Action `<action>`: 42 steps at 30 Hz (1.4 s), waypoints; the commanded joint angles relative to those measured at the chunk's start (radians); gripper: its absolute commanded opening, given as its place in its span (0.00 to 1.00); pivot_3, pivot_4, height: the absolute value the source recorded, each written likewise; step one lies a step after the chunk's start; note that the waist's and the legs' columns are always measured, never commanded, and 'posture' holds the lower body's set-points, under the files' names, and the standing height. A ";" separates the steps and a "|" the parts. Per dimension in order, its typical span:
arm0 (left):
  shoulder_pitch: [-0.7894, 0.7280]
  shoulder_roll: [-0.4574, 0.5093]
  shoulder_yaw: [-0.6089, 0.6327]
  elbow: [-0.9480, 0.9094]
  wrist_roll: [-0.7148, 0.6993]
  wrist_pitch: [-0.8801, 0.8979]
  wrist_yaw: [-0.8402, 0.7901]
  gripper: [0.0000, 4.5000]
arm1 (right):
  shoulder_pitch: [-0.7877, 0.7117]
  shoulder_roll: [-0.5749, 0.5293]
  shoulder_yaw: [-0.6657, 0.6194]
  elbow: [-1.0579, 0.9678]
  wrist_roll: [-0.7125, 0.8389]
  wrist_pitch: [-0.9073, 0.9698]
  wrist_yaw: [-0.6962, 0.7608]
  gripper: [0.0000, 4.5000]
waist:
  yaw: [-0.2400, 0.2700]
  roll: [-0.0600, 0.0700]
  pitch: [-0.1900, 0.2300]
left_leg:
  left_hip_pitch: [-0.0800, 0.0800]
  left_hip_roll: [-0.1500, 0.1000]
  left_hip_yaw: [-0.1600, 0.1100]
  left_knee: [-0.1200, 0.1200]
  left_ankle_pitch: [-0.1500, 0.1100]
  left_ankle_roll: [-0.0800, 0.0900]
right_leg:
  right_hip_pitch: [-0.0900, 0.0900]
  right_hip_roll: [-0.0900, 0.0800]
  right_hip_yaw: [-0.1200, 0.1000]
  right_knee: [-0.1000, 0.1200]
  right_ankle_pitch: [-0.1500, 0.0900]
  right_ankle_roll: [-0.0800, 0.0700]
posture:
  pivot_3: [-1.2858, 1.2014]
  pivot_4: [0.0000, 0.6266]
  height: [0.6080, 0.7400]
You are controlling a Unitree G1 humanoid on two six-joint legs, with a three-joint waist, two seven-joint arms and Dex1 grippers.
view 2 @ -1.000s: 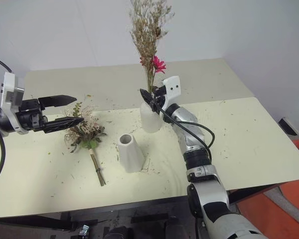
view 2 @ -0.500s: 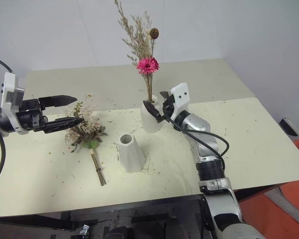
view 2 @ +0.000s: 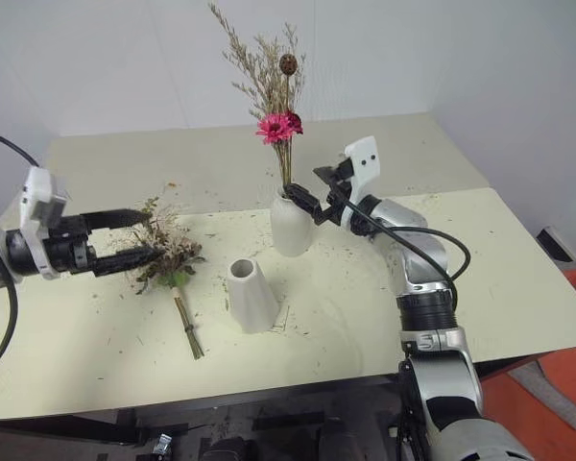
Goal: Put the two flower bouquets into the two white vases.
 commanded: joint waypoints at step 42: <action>-0.394 -0.175 -0.236 0.119 0.289 0.687 0.618 0.01 | 0.015 -0.304 0.023 -0.165 0.132 -0.017 0.564 1.00 | 0.051 0.000 0.000 | -0.001 -0.001 0.000 0.002 0.000 -0.001 | 0.001 -0.001 -0.001 0.001 0.000 0.000 | 0.52 0.24 1.00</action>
